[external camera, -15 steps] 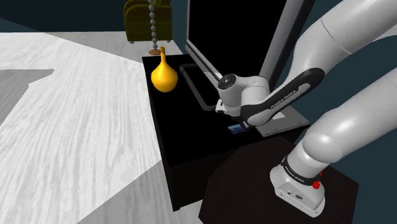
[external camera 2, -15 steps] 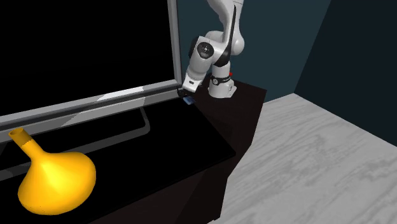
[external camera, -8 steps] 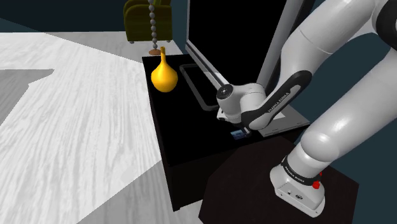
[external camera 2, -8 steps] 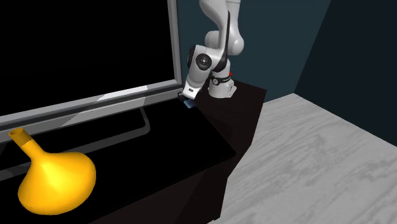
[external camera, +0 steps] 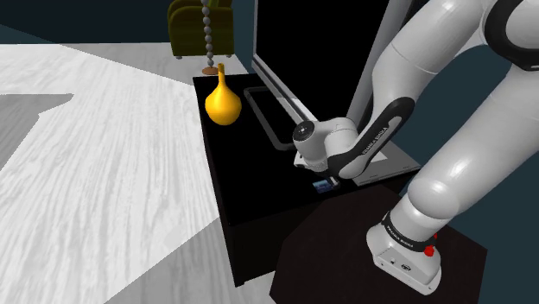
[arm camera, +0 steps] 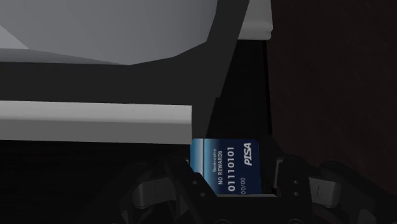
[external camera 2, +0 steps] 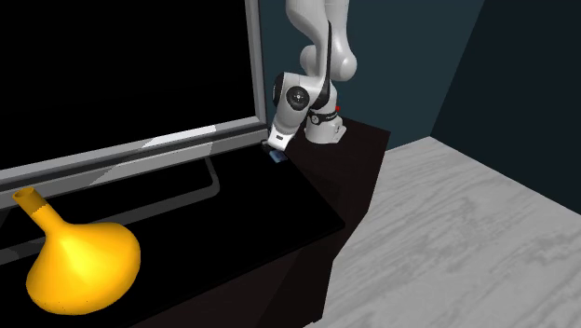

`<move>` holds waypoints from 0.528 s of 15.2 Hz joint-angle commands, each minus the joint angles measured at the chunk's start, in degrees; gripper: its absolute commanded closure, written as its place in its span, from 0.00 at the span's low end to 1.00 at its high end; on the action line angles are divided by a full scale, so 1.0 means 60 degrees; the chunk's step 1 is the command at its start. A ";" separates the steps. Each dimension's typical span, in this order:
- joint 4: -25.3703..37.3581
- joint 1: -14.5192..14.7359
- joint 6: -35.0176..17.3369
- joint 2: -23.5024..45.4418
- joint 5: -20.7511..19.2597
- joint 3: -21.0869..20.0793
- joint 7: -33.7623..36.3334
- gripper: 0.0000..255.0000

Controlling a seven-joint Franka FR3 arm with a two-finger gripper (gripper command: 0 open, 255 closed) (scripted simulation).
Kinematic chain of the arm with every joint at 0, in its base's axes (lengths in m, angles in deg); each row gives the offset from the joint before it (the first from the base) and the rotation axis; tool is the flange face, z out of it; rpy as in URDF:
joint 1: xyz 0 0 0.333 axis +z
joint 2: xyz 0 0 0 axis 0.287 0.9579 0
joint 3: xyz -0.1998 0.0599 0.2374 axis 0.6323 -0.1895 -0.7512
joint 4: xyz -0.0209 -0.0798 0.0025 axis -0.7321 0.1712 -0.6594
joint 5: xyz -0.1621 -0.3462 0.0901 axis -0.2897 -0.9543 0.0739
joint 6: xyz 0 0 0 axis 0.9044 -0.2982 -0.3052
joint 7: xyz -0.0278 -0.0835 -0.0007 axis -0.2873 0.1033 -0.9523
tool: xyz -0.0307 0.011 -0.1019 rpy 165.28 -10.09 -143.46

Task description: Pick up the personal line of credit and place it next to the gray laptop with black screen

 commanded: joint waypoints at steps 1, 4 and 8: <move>0.0000 -0.0002 -0.0005 0.0007 -0.0009 0.0001 0.0008 1.00; 0.0000 -0.0001 -0.0003 0.0005 -0.0007 0.0001 0.0006 0.00; 0.0000 -0.0001 -0.0003 0.0005 -0.0007 0.0001 0.0006 0.00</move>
